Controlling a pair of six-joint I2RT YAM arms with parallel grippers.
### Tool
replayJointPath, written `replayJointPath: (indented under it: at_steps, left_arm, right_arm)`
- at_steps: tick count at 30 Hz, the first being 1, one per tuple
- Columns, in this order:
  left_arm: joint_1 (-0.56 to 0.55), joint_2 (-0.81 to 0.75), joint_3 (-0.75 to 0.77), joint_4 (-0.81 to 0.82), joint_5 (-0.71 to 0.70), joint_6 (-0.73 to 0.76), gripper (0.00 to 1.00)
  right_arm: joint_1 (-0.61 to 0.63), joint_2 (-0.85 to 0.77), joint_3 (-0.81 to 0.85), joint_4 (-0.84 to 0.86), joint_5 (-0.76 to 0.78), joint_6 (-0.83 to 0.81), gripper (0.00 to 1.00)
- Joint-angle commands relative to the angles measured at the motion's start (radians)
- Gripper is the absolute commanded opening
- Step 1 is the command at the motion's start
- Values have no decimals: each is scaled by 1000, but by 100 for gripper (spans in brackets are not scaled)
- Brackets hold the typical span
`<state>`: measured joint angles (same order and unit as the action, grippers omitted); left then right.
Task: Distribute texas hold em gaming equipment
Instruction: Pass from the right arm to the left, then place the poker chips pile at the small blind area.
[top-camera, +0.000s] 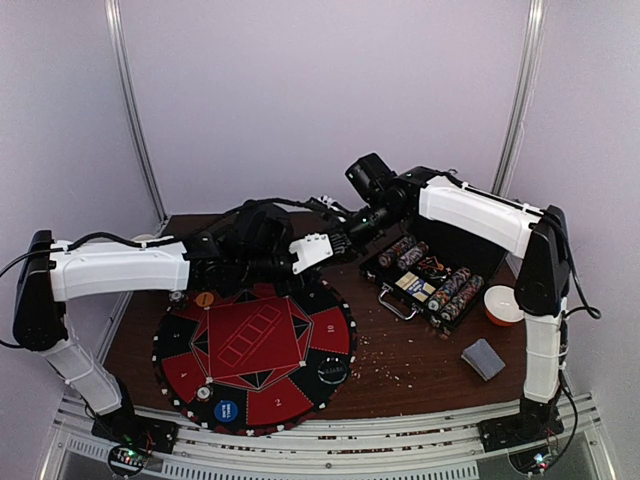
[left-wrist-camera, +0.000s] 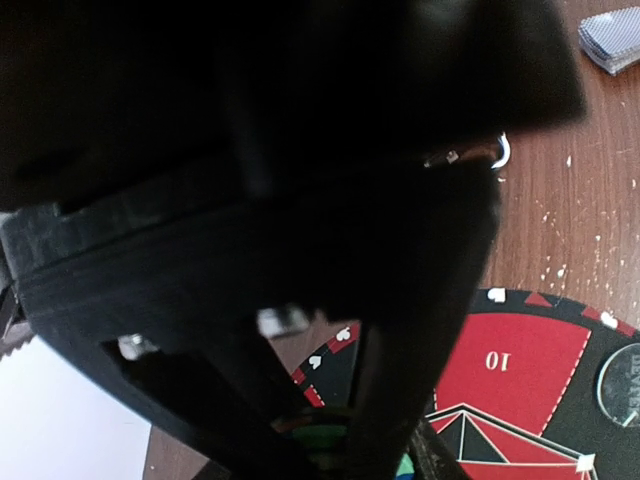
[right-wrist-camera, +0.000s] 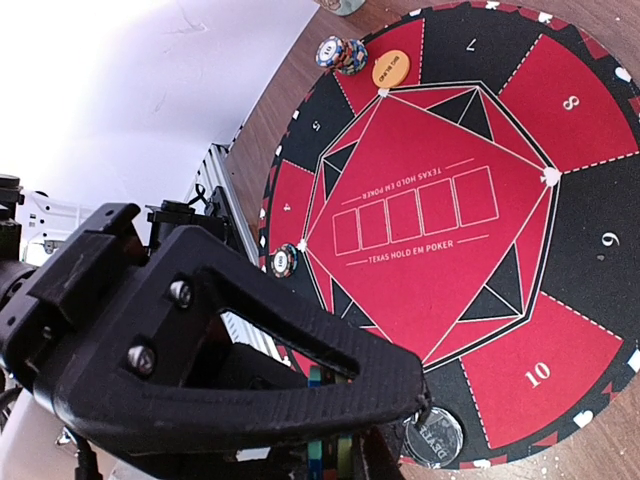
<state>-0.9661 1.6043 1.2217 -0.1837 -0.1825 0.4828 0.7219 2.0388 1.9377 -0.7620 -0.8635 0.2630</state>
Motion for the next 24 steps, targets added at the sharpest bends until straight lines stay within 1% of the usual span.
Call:
replayJointPath:
  at_steps: [1, 6, 7, 10, 11, 13, 14, 16, 20, 24]
  left_arm:
    - [7, -5, 25, 41, -27, -19, 1]
    - [7, -20, 5, 19, -29, -61, 0]
    - [7, -21, 2, 7, -29, -73, 0]
    - [7, -29, -1, -54, -29, -122, 0]
    - [7, -33, -1, -78, -31, -143, 0]
    - [9, -40, 3, -145, -27, -202, 0]
    - [8, -43, 7, -189, -20, -237, 0]
    - [9, -56, 14, -289, 12, -346, 0]
    - [8, -91, 1, -513, 86, -556, 0]
    - [7, -116, -76, -721, 137, -808, 0]
  right_arm:
    - [10, 19, 0, -18, -28, -6, 0]
    - [2, 29, 6, -24, -19, -15, 0]
    - [-1, 29, 7, -24, -20, -16, 4]
    - [-18, 21, 7, -29, -3, -20, 30]
    - [-25, 17, 6, -32, 7, -22, 38]
    - [-42, 5, 1, -36, 23, -28, 48]
    - [-50, -3, -5, -36, 31, -32, 51]
    - [-69, -18, -24, -34, 44, -37, 54]
    - [-99, -45, -57, -26, 75, -51, 56]
    - [-114, -39, -64, -48, 97, -88, 57]
